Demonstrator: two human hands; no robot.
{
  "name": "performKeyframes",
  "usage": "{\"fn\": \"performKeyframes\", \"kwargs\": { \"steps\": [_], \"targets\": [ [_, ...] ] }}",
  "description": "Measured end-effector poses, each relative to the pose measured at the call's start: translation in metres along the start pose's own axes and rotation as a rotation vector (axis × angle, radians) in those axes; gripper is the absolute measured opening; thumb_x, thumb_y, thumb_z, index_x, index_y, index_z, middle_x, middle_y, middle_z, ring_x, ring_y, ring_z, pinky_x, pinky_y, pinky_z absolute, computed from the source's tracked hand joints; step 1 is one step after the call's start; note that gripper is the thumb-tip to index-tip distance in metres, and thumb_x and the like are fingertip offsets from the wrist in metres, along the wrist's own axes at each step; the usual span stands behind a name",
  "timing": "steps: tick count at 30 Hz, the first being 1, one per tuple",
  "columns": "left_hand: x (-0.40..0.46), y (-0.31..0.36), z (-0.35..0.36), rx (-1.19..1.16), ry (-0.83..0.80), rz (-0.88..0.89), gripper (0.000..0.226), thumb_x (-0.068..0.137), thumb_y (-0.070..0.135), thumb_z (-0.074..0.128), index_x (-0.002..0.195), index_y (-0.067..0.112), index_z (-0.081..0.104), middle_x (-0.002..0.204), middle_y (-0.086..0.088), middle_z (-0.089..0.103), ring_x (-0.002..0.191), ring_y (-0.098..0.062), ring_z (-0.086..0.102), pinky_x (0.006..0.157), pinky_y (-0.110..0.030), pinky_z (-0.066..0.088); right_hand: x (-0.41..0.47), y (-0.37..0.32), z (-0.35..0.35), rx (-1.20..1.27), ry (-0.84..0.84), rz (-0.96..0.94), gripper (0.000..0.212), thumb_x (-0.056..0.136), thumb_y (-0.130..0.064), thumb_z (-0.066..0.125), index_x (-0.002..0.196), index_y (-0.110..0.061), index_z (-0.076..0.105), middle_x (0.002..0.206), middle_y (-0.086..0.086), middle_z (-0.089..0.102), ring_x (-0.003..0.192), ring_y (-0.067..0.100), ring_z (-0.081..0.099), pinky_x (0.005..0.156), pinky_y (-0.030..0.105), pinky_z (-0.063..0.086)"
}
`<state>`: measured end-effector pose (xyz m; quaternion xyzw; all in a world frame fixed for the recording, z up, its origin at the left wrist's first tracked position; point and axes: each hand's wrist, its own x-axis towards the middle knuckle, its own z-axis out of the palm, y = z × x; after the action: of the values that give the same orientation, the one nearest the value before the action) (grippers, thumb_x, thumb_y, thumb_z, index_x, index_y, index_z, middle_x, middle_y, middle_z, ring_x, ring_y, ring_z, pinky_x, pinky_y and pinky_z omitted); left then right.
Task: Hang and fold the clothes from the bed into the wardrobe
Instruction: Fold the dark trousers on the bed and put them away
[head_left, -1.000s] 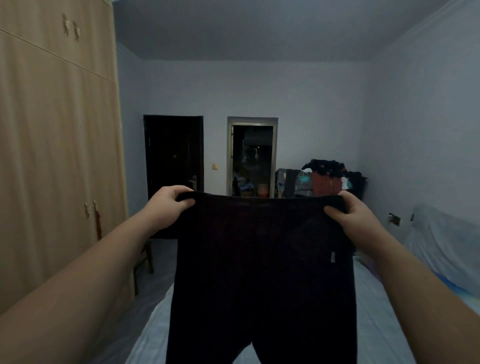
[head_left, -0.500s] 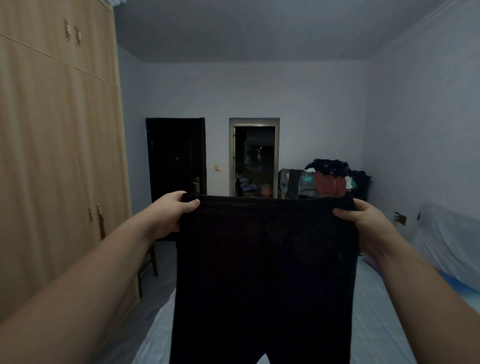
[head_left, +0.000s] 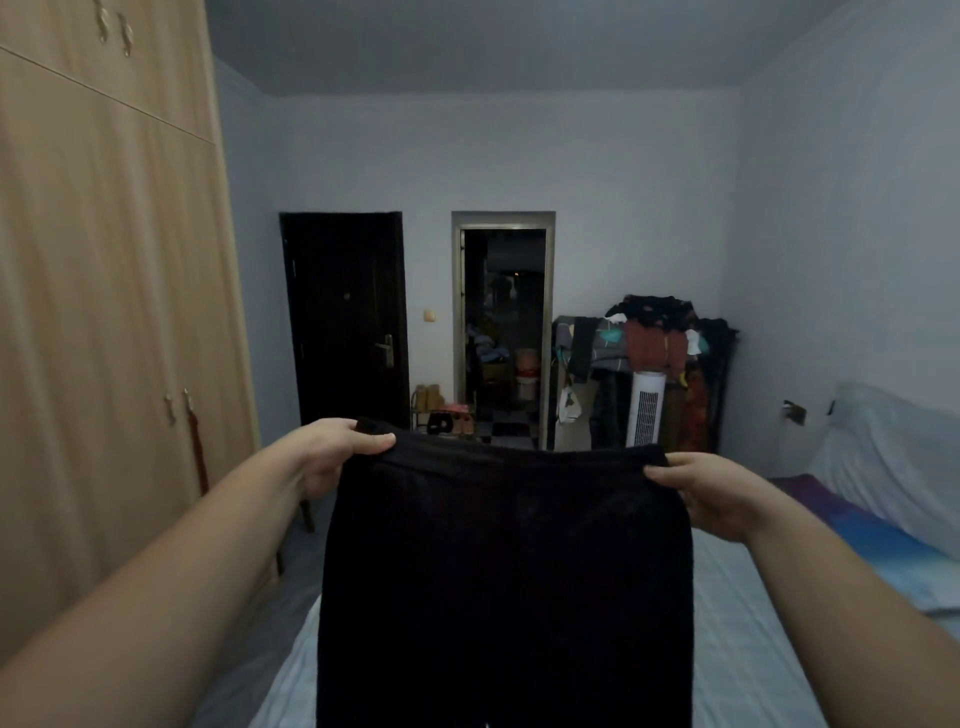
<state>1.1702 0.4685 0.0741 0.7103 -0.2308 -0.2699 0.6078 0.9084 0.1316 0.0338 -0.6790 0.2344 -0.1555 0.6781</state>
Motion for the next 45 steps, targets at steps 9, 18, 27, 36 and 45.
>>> {"fn": "performKeyframes", "kwargs": {
  "steps": [9, 18, 27, 36, 45],
  "targets": [
    [0.027, -0.043, -0.011, 0.078, -0.052, -0.19, 0.045, 0.089, 0.016, 0.071, 0.127, -0.004, 0.057, 0.12, -0.021, 0.068, 0.107, -0.035, 0.068, 0.089, -0.044, 0.057, 0.025, 0.031, 0.007, -0.048, 0.215, 0.173, 0.019, 0.095, -0.007, 0.057, 0.108, 0.002, 0.067, 0.105, 0.019, 0.071, 0.098, 0.03, 0.068, 0.077, 0.038, 0.055],
    [0.044, -0.087, 0.037, -0.118, 0.022, -0.282, 0.027, 0.096, 0.016, 0.063, 0.111, -0.006, 0.065, 0.098, -0.018, 0.075, 0.088, -0.027, 0.072, 0.072, -0.034, 0.055, 0.039, 0.069, 0.058, -0.02, 0.316, 0.315, 0.02, 0.09, -0.013, 0.057, 0.101, 0.003, 0.063, 0.1, 0.025, 0.069, 0.086, 0.037, 0.066, 0.068, 0.039, 0.055],
    [0.027, -0.13, 0.109, -0.213, 0.117, 0.065, 0.022, 0.1, 0.009, 0.054, 0.115, -0.002, 0.066, 0.105, -0.018, 0.074, 0.097, -0.031, 0.072, 0.087, -0.046, 0.058, 0.034, 0.099, 0.126, 0.195, 0.3, -0.05, 0.012, 0.094, -0.018, 0.064, 0.1, -0.009, 0.068, 0.093, 0.014, 0.075, 0.087, 0.03, 0.073, 0.077, 0.045, 0.061],
    [-0.014, -0.154, 0.162, -0.168, 0.151, 0.232, 0.022, 0.098, 0.006, 0.055, 0.109, 0.016, 0.072, 0.093, -0.002, 0.078, 0.091, -0.017, 0.074, 0.081, -0.029, 0.058, -0.01, 0.133, 0.177, 0.119, 0.223, -0.238, 0.007, 0.091, -0.01, 0.067, 0.087, -0.015, 0.064, 0.081, 0.012, 0.074, 0.079, 0.027, 0.074, 0.072, 0.04, 0.06],
    [-0.01, -0.169, 0.154, -0.057, 0.063, 0.375, 0.056, 0.084, 0.003, 0.074, 0.134, 0.022, 0.057, 0.122, 0.008, 0.069, 0.116, -0.006, 0.063, 0.097, -0.026, 0.05, -0.01, 0.153, 0.172, -0.065, 0.025, -0.404, 0.065, 0.069, 0.009, 0.039, 0.117, -0.024, 0.066, 0.133, -0.009, 0.052, 0.121, 0.0, 0.055, 0.099, 0.019, 0.046]
  ]
}}
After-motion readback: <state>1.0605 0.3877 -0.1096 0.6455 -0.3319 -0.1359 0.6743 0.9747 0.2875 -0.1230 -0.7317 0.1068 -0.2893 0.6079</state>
